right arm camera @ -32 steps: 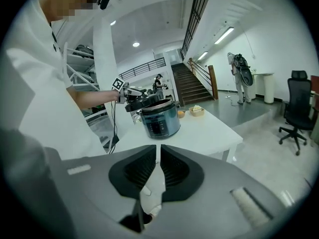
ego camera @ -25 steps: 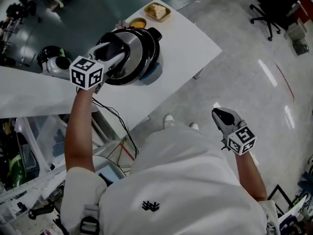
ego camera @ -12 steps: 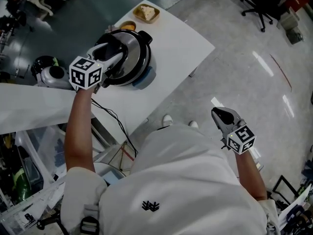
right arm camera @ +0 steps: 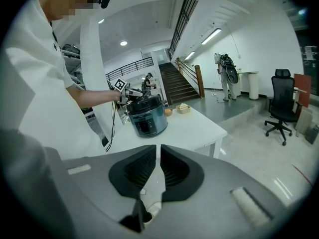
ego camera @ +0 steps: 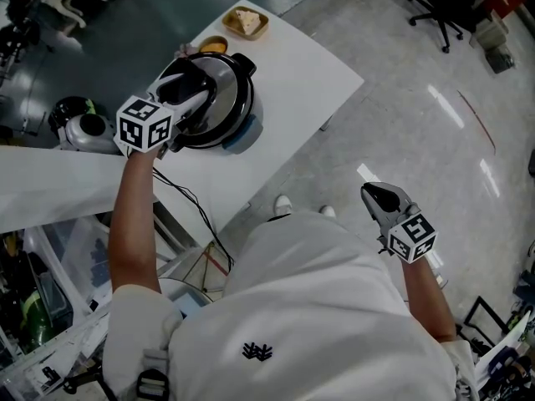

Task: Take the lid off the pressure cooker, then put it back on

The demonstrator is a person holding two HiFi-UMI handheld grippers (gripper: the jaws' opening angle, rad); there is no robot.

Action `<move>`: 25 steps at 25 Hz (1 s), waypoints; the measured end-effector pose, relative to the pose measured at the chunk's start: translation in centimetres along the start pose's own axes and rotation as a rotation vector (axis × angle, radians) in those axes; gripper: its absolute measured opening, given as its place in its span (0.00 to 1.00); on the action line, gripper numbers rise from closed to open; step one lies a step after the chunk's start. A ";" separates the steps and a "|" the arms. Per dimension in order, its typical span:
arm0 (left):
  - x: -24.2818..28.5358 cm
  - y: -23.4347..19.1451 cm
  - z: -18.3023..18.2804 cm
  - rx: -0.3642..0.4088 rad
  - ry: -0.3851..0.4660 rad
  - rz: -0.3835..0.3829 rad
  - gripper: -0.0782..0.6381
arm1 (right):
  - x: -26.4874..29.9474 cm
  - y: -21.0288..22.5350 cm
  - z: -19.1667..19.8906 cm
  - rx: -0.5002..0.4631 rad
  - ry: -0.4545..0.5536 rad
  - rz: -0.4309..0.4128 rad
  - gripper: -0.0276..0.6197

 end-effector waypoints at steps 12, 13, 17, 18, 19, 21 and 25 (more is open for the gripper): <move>-0.7 -0.6 0.1 -0.018 0.006 -0.084 0.57 | -0.4 0.4 -0.1 -0.024 -0.011 -0.037 0.11; -1.1 -0.7 0.1 -0.023 0.010 -0.098 0.58 | -0.5 0.4 -0.1 -0.028 -0.012 -0.043 0.11; -2.8 -0.6 0.1 -0.056 0.030 -0.158 0.58 | -0.9 0.6 -0.1 -0.042 -0.013 -0.069 0.11; -3.3 -0.5 0.2 -0.064 0.034 -0.172 0.58 | -1.1 0.6 -0.1 -0.046 -0.014 -0.077 0.11; -3.7 -0.3 0.2 -0.071 0.037 -0.184 0.58 | -1.2 0.8 -0.1 -0.050 -0.015 -0.084 0.11; -4.6 0.0 0.4 -0.085 0.042 -0.208 0.58 | -1.4 1.0 -0.2 -0.060 -0.017 -0.101 0.11; -6.8 0.7 0.9 -0.119 0.056 -0.264 0.58 | -1.5 1.3 -0.3 -0.079 -0.023 -0.142 0.11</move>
Point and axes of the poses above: the fingertips, and each gripper's own axes: x forward along the fingers, y to its right, z out of its underside, the point moved 4 cm from there along -x, backward along the fingers, and after that the axes turned 7 degrees about -z, right-handed, at the moved point
